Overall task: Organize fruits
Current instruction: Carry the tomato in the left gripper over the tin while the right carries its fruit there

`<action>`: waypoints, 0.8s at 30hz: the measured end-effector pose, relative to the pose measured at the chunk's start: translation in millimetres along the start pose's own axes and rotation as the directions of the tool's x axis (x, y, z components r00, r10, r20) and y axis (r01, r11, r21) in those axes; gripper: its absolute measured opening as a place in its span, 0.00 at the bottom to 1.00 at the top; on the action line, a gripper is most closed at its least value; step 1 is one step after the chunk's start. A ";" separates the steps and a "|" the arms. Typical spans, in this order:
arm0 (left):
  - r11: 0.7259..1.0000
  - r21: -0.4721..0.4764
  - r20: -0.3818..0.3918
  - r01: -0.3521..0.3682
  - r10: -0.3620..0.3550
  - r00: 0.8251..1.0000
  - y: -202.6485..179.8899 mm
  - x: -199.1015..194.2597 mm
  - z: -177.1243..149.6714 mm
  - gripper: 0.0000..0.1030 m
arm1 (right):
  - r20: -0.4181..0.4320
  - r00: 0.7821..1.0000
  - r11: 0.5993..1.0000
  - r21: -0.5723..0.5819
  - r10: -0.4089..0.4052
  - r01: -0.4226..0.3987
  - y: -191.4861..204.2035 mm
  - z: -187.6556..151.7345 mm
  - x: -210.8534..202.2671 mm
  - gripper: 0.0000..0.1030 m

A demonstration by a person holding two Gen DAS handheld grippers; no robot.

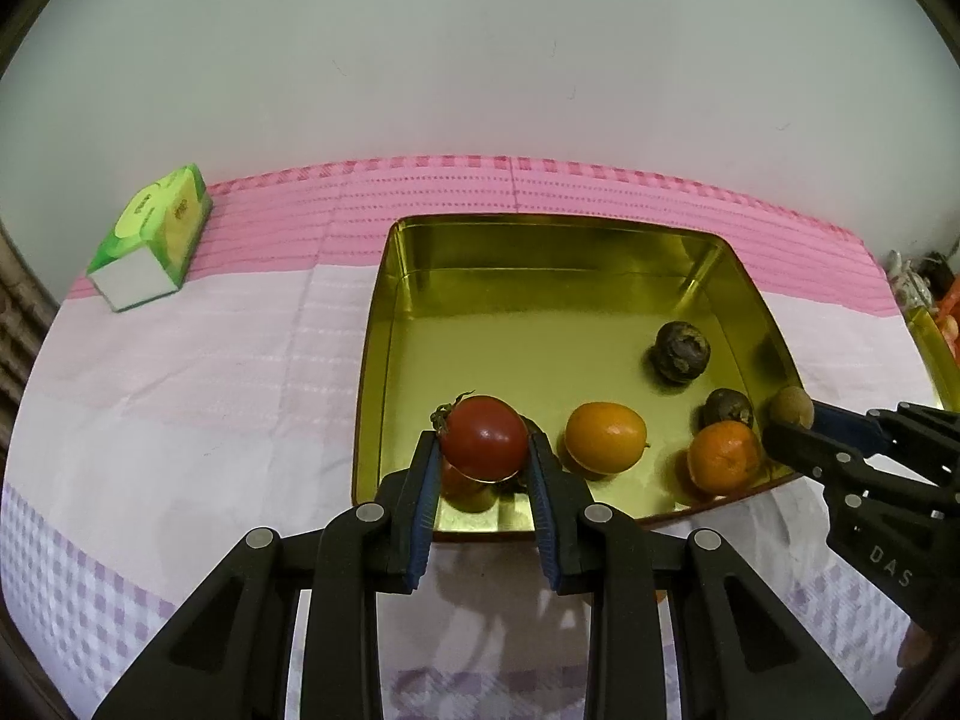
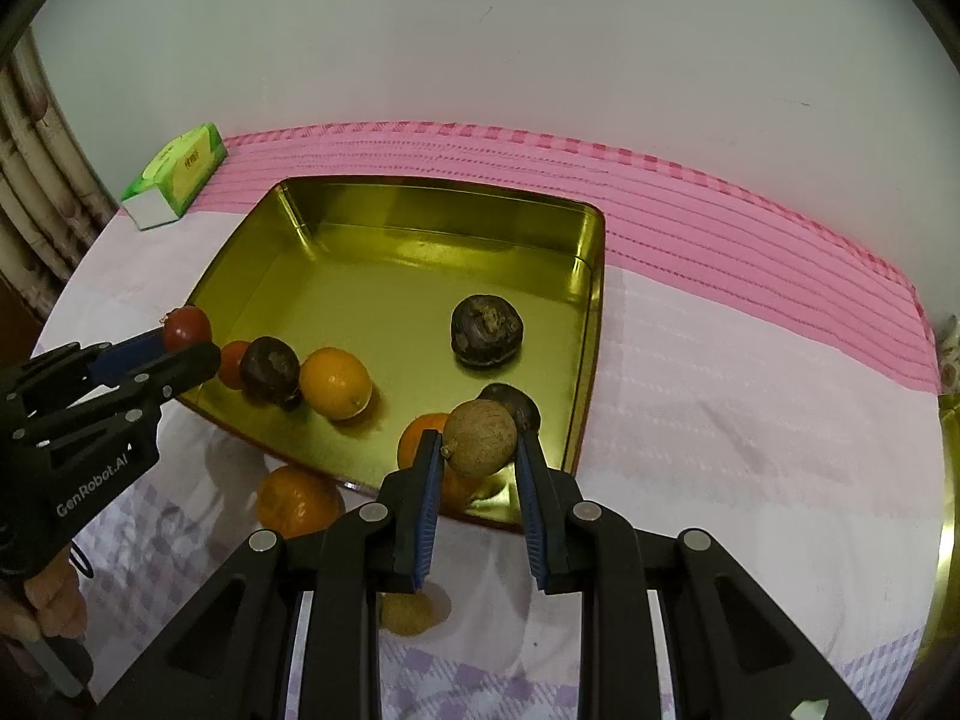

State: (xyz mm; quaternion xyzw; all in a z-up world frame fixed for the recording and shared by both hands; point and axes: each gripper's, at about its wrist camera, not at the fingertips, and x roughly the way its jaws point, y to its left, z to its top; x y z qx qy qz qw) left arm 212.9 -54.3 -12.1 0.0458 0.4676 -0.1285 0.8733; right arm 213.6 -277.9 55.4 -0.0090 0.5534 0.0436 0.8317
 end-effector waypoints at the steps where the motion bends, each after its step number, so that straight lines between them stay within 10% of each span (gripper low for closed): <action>1: 1.000 0.002 -0.003 -0.003 0.003 1.000 -0.1 2.3 0.6 0.28 | -0.001 1.000 1.000 0.000 0.000 0.000 -0.9 0.4 1.3 0.22; 24: 1.000 0.004 -0.015 -0.021 0.021 1.000 -0.7 22.5 8.1 0.29 | -0.020 1.000 1.000 0.002 -0.006 0.006 -4.2 13.3 21.8 0.23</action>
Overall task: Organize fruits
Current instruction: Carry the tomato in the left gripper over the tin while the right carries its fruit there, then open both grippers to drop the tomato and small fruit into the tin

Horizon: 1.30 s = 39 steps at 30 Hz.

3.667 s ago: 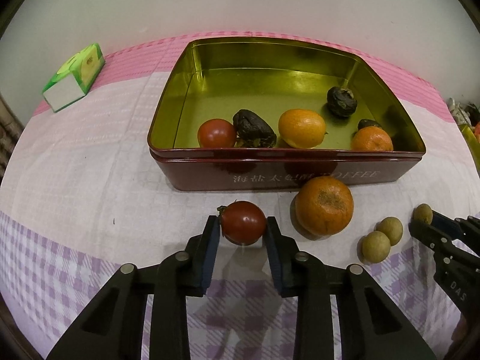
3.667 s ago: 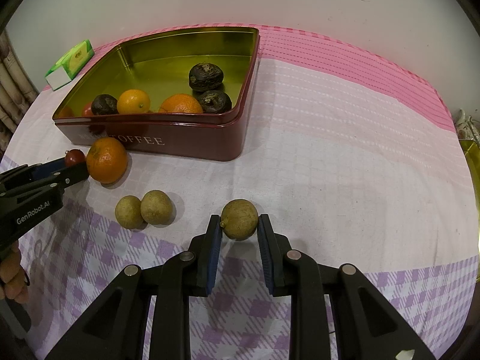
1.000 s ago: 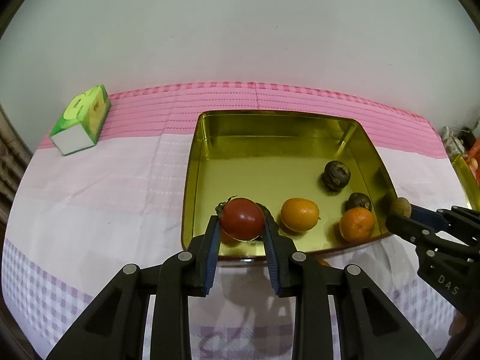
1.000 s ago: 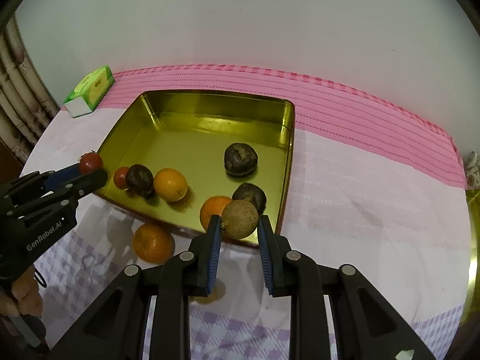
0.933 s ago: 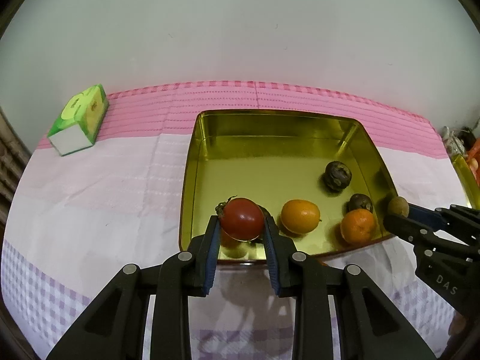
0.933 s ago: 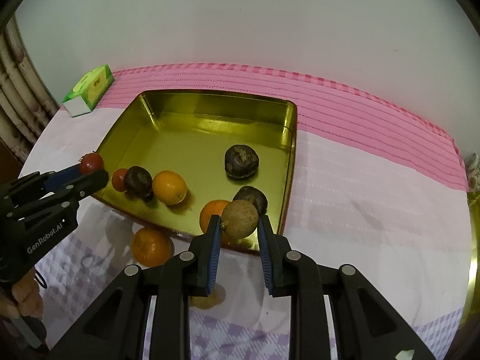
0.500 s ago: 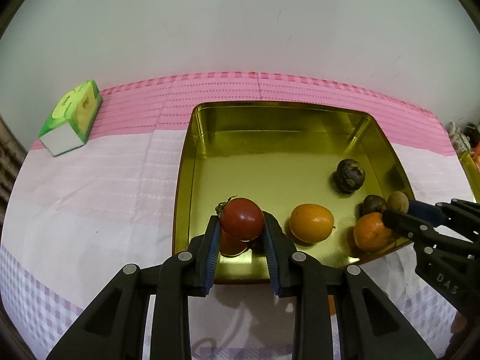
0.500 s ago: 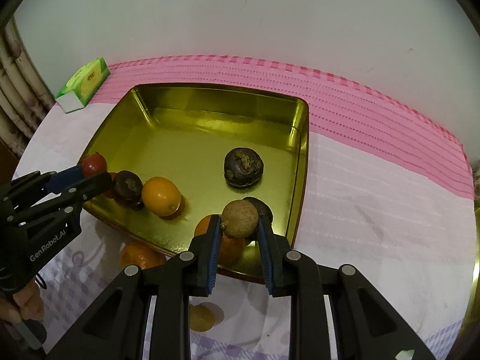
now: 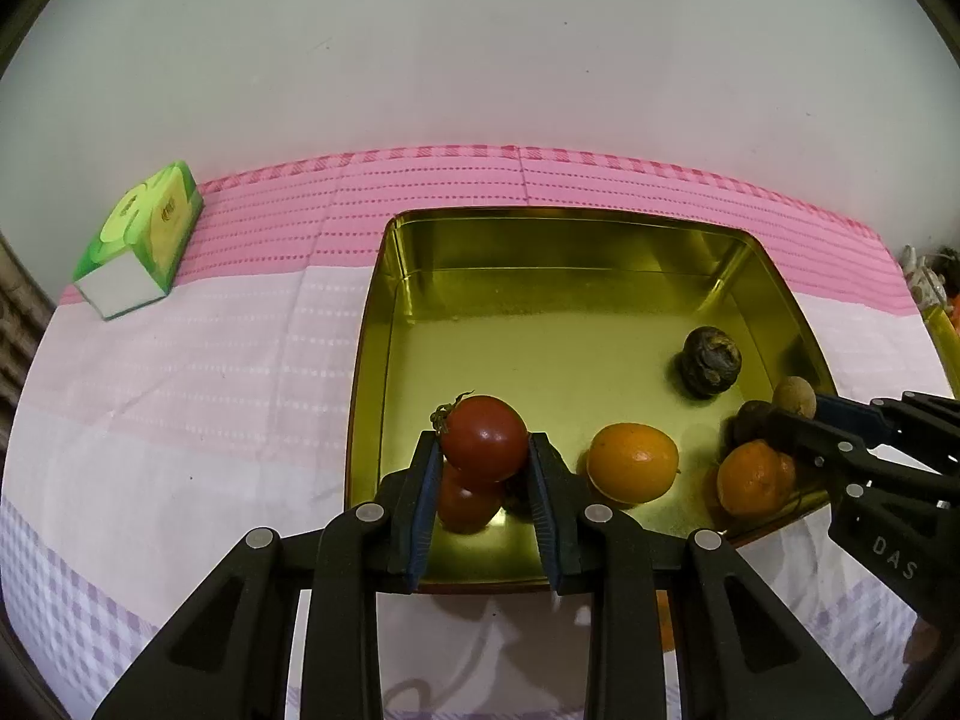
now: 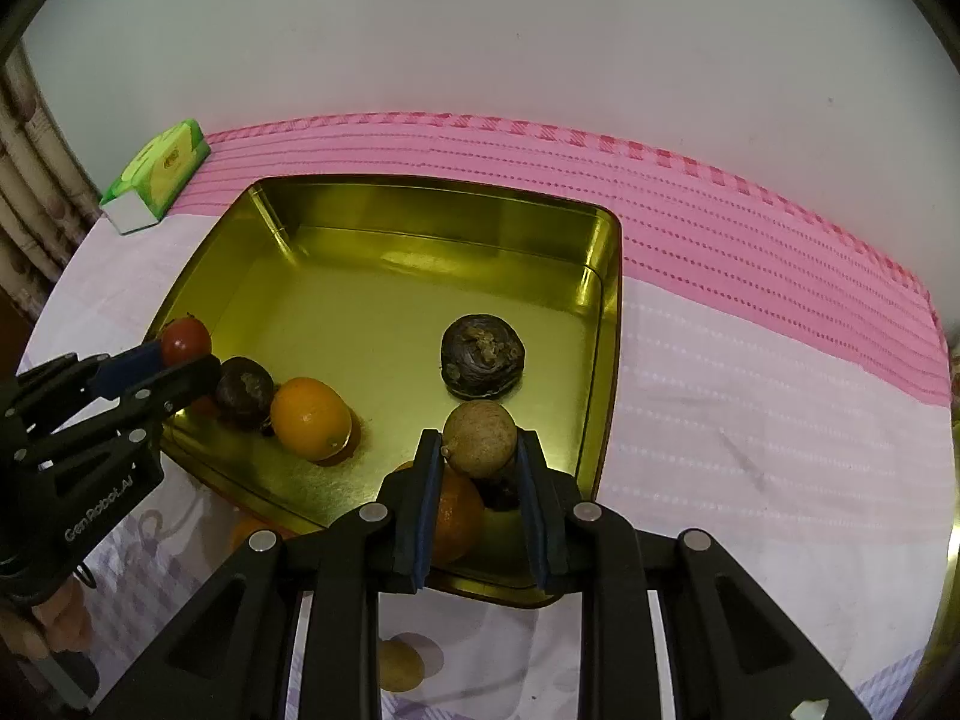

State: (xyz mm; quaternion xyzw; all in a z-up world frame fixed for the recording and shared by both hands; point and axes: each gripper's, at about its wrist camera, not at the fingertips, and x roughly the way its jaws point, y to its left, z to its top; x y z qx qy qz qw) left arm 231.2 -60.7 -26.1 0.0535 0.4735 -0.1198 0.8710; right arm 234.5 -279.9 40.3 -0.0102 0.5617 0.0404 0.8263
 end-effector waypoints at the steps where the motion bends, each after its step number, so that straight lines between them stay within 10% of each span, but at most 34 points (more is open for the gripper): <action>1: 1.000 0.001 -0.001 -0.001 0.001 1.000 -0.2 0.4 0.2 0.29 | -0.001 1.000 1.000 0.004 0.002 -0.002 -0.4 0.0 0.1 0.23; 39: 0.999 0.007 0.033 -0.042 0.041 0.999 0.0 -56.5 -42.5 0.37 | 0.069 0.998 0.999 0.040 0.004 -0.006 8.9 -44.7 -56.5 0.33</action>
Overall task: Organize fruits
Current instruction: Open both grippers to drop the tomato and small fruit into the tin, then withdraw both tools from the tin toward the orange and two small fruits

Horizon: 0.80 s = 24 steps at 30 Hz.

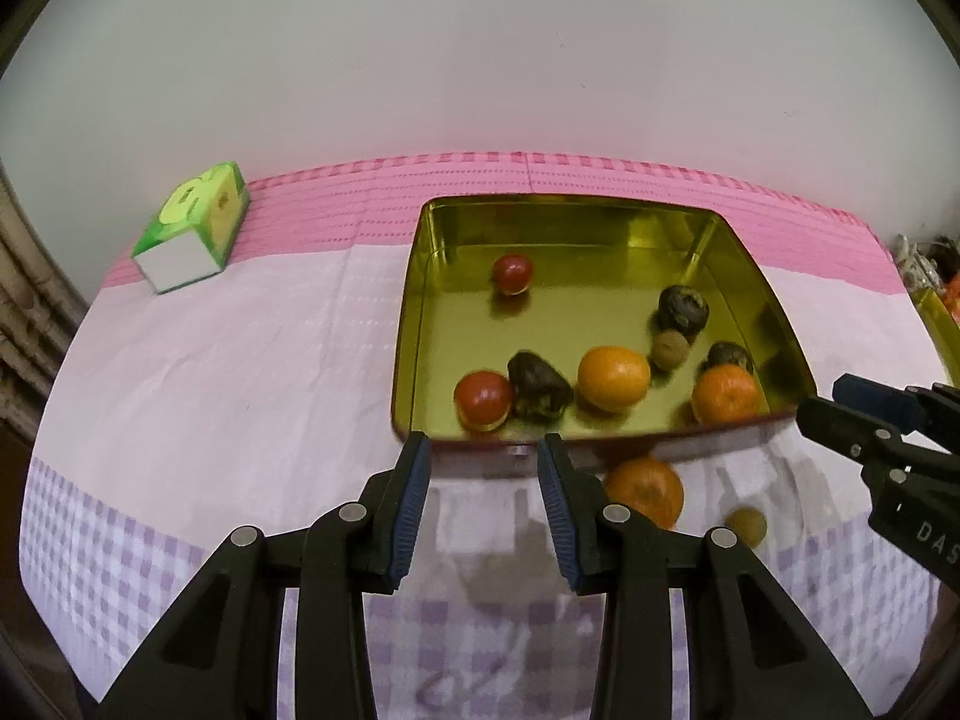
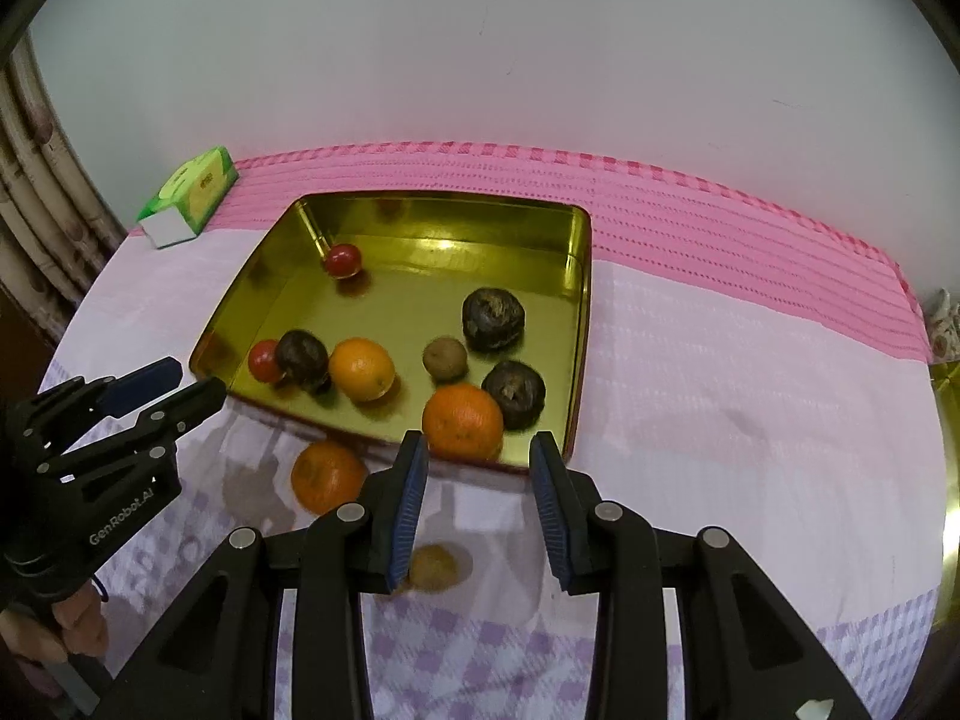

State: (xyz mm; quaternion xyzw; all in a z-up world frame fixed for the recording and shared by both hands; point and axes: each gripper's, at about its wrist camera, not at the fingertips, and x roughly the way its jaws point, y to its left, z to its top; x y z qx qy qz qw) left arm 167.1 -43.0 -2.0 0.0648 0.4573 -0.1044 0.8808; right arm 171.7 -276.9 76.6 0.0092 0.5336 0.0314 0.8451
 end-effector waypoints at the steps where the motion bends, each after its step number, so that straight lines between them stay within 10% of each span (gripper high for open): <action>1: 1.000 0.002 0.000 0.000 0.000 1.000 -0.3 -1.7 -3.8 0.37 | -0.002 1.000 1.000 0.001 -0.002 0.002 -0.1 -2.8 -0.7 0.33; 24: 0.998 0.010 -0.101 -0.055 0.056 0.993 -1.2 5.2 -86.1 0.37 | -0.111 0.994 1.000 -0.009 0.018 -0.019 14.1 -87.2 10.3 0.34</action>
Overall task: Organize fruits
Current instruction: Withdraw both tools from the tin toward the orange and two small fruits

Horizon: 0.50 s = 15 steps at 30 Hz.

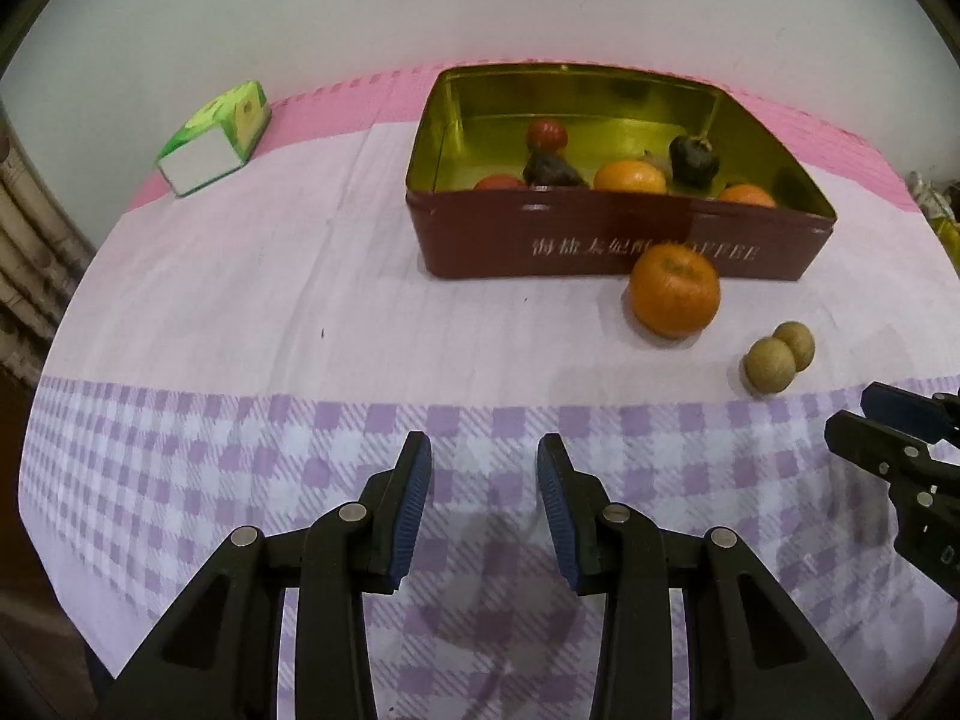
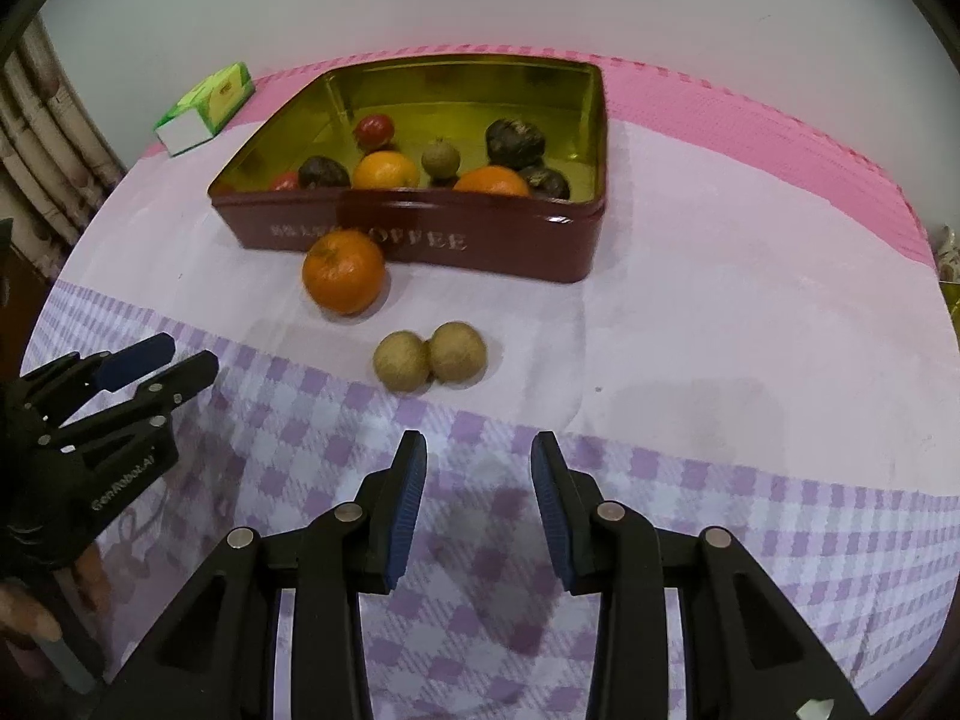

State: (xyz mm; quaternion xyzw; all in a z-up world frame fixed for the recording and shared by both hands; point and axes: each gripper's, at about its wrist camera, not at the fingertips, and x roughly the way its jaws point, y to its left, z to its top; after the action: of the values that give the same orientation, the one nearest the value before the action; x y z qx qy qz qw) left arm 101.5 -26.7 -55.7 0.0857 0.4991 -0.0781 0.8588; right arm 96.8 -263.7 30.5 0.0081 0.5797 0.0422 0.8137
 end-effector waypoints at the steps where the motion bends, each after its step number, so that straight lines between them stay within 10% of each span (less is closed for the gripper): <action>1: 1.000 -0.004 -0.006 -0.001 0.001 1.000 0.5 1.0 -1.6 0.37 | -0.002 1.000 1.000 -0.004 0.001 -0.001 2.1 -0.1 1.5 0.35; 15: 0.999 -0.040 0.022 0.019 -0.018 1.000 4.7 5.3 -5.3 0.38 | -0.020 1.000 0.999 -0.040 -0.001 0.000 19.3 10.3 23.6 0.39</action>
State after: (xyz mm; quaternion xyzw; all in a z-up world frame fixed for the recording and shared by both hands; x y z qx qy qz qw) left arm 100.7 -21.2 -62.5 0.0628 0.4921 -0.0770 0.8648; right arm 113.0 -242.3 12.8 -0.0087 0.5866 0.0537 0.8080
